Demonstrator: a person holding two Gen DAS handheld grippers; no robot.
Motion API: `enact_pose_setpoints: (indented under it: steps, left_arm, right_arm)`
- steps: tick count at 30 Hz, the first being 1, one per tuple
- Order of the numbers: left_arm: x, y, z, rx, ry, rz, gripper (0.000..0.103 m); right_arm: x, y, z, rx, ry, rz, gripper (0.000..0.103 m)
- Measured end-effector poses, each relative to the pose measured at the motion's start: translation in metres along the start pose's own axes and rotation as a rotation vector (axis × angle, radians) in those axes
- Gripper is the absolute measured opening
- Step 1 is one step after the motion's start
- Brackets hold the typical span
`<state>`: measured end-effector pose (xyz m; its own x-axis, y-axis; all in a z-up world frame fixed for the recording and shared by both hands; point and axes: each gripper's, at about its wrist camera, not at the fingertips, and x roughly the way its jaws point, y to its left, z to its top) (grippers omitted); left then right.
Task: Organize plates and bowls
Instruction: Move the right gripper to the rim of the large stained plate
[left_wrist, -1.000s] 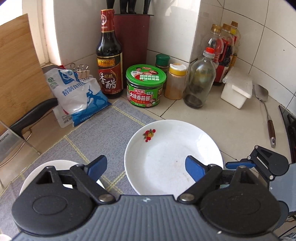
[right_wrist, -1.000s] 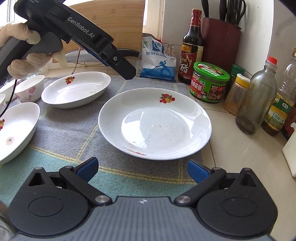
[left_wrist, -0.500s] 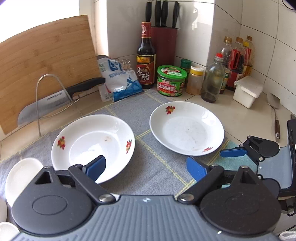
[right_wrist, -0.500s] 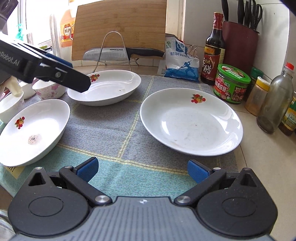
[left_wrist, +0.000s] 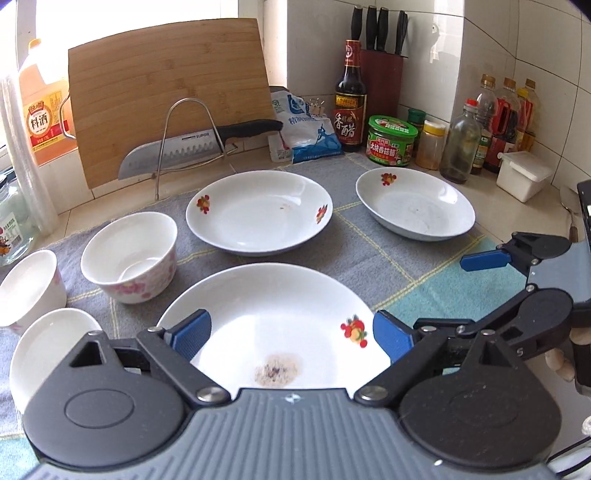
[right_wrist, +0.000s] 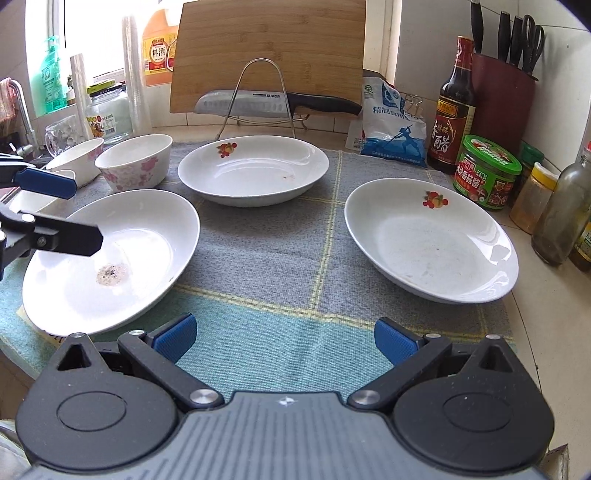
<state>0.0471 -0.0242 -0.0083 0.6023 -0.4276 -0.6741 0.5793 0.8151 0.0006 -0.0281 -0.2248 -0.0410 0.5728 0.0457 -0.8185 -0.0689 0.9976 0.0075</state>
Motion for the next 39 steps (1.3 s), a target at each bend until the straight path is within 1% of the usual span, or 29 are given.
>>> enact_pose_setpoints:
  steps: [2,9,14,19,20,22,26,28,34,39]
  left_arm:
    - [-0.004,0.002,-0.009,-0.003,0.011,-0.008,0.094]
    - [-0.021,0.014,-0.031,0.003,0.027,-0.003,0.095]
    - [-0.027,0.027,-0.046,-0.019,0.050,0.004,0.096]
    - [-0.026,0.038,-0.060,-0.023,0.087,0.018,0.096]
    - [-0.025,0.040,-0.064,-0.021,0.093,0.013,0.099]
    - [-0.021,0.042,-0.071,-0.017,0.106,0.006,0.099]
    - [-0.012,0.041,-0.080,0.018,0.130,0.008,0.099]
    - [-0.006,0.040,-0.083,0.029,0.140,0.006,0.100]
    - [0.003,0.044,-0.079,0.035,0.108,-0.019,0.102]
    - [0.008,0.044,-0.075,0.050,0.093,-0.036,0.103]
  right_arm:
    - [-0.001,0.006,0.001,-0.006,0.000,0.005,0.103]
    - [-0.001,0.027,0.007,-0.011,-0.004,0.013,0.103]
    - [-0.002,0.039,0.013,-0.012,-0.009,0.029,0.103]
    - [-0.001,0.049,0.019,-0.015,-0.007,0.055,0.103]
    - [-0.001,0.050,0.020,-0.011,-0.004,0.065,0.103]
    - [-0.001,0.052,0.021,-0.007,0.001,0.087,0.103]
    - [0.000,0.059,0.021,-0.037,0.019,0.092,0.103]
    - [0.003,0.060,0.021,-0.051,0.036,0.099,0.103]
    - [0.013,0.064,0.016,-0.074,0.094,0.117,0.103]
    - [0.021,0.059,0.016,-0.031,0.118,0.170,0.103]
